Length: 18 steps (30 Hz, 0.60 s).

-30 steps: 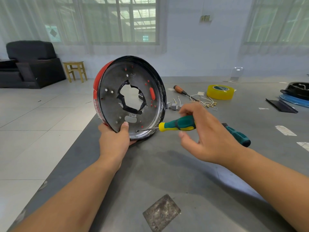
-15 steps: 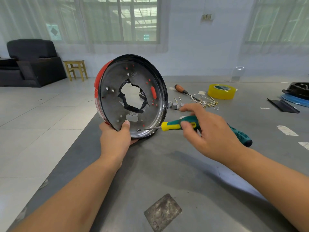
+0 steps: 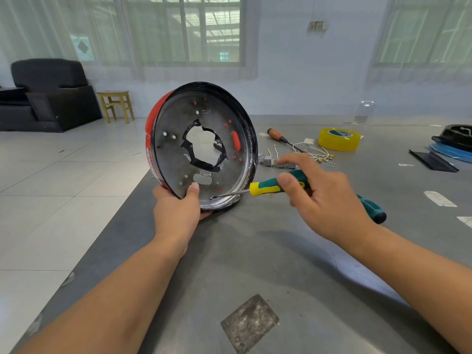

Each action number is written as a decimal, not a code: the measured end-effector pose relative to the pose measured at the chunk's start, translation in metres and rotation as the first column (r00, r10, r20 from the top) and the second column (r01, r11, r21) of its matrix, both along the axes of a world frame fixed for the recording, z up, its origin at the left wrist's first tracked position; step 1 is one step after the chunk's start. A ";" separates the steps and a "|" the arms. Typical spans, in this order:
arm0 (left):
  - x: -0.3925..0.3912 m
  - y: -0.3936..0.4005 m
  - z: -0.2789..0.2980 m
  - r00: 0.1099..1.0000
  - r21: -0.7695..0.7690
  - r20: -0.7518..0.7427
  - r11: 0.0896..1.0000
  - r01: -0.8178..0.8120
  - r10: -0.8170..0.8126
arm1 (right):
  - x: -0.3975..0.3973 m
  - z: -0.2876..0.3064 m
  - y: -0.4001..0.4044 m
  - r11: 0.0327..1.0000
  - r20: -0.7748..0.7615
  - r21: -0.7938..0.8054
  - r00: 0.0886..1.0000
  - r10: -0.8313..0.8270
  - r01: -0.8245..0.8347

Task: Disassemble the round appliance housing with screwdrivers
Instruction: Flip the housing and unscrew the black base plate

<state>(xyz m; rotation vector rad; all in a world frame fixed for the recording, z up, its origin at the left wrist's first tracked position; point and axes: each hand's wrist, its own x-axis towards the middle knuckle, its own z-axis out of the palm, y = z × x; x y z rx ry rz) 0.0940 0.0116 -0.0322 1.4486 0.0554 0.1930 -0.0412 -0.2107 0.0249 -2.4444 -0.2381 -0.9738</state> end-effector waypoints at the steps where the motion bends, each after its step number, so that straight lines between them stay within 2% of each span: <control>1: 0.000 0.000 0.000 1.000 -0.005 -0.001 1.000 0.000 0.000 | 0.001 -0.001 -0.001 0.999 -0.019 0.048 1.000 0.005 -0.004; 2: -0.001 0.000 0.001 1.000 -0.015 0.000 1.000 0.002 -0.002 | 0.002 -0.002 -0.001 0.995 -0.006 0.090 0.999 0.035 -0.035; 5: -0.001 0.000 0.001 1.000 -0.031 0.010 0.999 0.012 -0.011 | 0.002 -0.005 -0.003 0.990 0.037 0.087 0.993 0.111 -0.114; 10: -0.001 -0.001 0.002 1.000 -0.039 0.007 0.999 0.008 -0.008 | 0.007 -0.011 -0.009 0.963 -0.019 0.254 0.995 0.100 -0.092; 18: -0.003 -0.001 0.002 0.999 -0.088 0.025 0.996 0.034 -0.032 | 0.010 -0.016 -0.012 0.900 -0.089 0.433 0.991 0.095 -0.047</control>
